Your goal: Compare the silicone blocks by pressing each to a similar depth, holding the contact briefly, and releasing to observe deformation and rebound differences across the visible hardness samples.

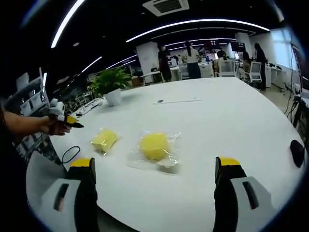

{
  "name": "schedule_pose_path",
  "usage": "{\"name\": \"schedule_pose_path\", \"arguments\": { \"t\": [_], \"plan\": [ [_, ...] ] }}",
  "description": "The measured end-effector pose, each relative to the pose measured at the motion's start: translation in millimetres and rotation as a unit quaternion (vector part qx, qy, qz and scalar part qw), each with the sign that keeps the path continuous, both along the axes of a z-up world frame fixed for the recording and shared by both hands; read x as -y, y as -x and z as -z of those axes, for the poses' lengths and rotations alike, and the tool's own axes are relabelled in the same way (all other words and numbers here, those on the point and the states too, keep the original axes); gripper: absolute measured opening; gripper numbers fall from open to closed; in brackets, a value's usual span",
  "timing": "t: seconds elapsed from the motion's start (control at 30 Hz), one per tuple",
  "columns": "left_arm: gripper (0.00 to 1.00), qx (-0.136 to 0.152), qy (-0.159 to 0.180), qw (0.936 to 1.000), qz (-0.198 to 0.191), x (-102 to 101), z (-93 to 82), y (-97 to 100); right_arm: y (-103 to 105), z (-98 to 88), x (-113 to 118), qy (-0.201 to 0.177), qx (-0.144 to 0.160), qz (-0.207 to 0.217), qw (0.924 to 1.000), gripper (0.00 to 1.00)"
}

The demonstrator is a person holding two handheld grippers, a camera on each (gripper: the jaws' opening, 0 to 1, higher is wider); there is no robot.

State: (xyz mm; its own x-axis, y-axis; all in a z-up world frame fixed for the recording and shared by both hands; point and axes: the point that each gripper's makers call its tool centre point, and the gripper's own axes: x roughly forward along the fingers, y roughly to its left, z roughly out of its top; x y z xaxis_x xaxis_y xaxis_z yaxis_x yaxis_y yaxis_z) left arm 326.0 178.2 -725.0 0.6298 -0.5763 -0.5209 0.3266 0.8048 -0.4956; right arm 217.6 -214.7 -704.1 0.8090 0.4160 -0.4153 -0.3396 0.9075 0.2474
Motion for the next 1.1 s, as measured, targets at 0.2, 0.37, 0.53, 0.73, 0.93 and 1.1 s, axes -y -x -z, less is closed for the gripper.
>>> {"name": "schedule_pose_path", "arguments": {
  "t": [0.2, 0.37, 0.53, 0.73, 0.93, 1.1],
  "plan": [
    [0.97, -0.020, 0.007, 0.9998, 0.005, 11.6, 12.8, -16.9, 2.5, 3.9, 3.0, -0.002, -0.005, 0.004, 1.0000, 0.96],
    [0.93, -0.053, 0.012, 0.9982, 0.026, 25.0, 30.8, -27.2, 4.2, 6.3, 7.9, 0.000, -0.010, 0.005, 0.9999, 0.96],
    [0.78, -0.073, 0.042, 0.9958, 0.036, 38.0, 39.9, -35.6, 3.9, 6.1, 15.4, -0.001, -0.011, 0.012, 0.9999, 0.96],
    [0.43, -0.095, 0.065, 0.9908, 0.071, 52.9, 49.0, -33.8, 5.1, 8.6, 18.2, 0.000, -0.015, 0.018, 0.9997, 0.96],
    [0.27, -0.134, 0.086, 0.9846, 0.072, 54.8, 62.1, -31.4, 5.5, 8.7, 15.4, 0.004, -0.014, 0.017, 0.9997, 0.96],
    [0.14, -0.150, 0.109, 0.9803, 0.069, 55.7, 67.7, -29.6, 7.3, 10.8, 16.2, -0.008, -0.019, 0.016, 0.9997, 0.96]
  ]
}}
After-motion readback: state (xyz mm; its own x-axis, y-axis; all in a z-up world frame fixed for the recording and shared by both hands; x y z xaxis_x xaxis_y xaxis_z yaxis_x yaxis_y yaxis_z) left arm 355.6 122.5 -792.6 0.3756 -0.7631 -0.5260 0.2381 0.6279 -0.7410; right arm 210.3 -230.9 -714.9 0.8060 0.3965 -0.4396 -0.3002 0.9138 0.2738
